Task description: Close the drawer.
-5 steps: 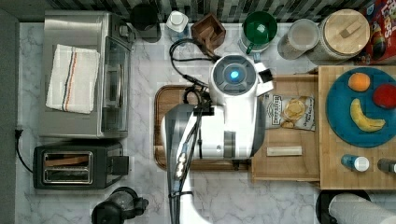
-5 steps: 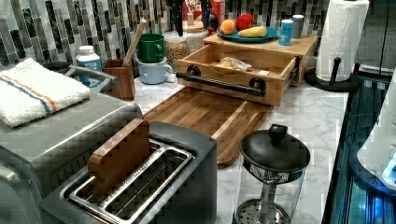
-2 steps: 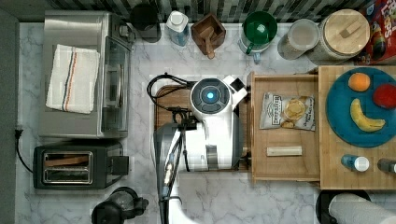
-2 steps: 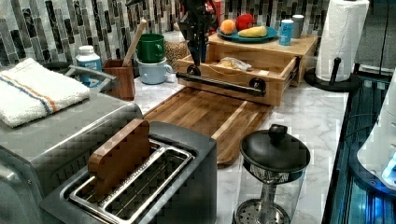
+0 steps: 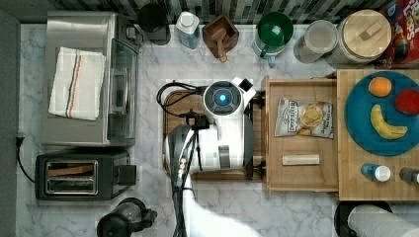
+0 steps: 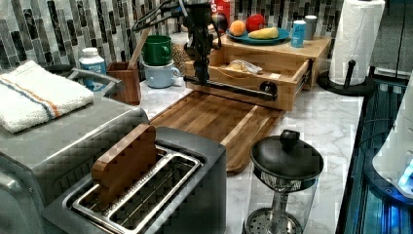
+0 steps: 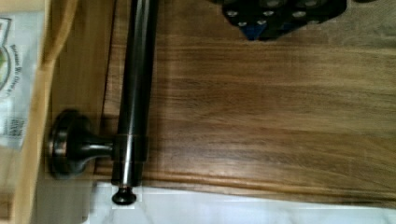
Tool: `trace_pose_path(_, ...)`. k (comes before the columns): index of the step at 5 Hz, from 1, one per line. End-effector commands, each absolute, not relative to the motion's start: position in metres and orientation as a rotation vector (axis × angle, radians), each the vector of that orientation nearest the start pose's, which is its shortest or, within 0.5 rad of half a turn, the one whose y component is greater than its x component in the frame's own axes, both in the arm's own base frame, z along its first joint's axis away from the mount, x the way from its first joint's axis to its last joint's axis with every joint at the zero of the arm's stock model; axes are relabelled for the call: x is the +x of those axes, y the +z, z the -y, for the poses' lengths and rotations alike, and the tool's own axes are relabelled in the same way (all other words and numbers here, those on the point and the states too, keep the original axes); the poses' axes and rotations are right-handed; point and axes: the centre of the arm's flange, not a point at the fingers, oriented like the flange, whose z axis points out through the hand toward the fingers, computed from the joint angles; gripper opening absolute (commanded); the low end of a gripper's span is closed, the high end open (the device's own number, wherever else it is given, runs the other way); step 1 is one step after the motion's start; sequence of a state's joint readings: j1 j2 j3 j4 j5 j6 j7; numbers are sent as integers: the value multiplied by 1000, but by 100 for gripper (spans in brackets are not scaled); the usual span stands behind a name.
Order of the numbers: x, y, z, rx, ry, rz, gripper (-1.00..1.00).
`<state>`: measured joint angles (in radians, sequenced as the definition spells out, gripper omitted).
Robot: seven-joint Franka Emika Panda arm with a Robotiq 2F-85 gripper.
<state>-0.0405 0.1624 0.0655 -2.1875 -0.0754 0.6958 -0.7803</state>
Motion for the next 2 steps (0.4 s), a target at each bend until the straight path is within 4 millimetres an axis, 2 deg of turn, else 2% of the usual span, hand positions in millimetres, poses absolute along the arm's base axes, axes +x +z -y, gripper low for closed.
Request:
trace_pose_path(1,542,275,18,-3103,182,259,-100)
trace_pose_path(2,544,272,41,-3104,164,317,-100)
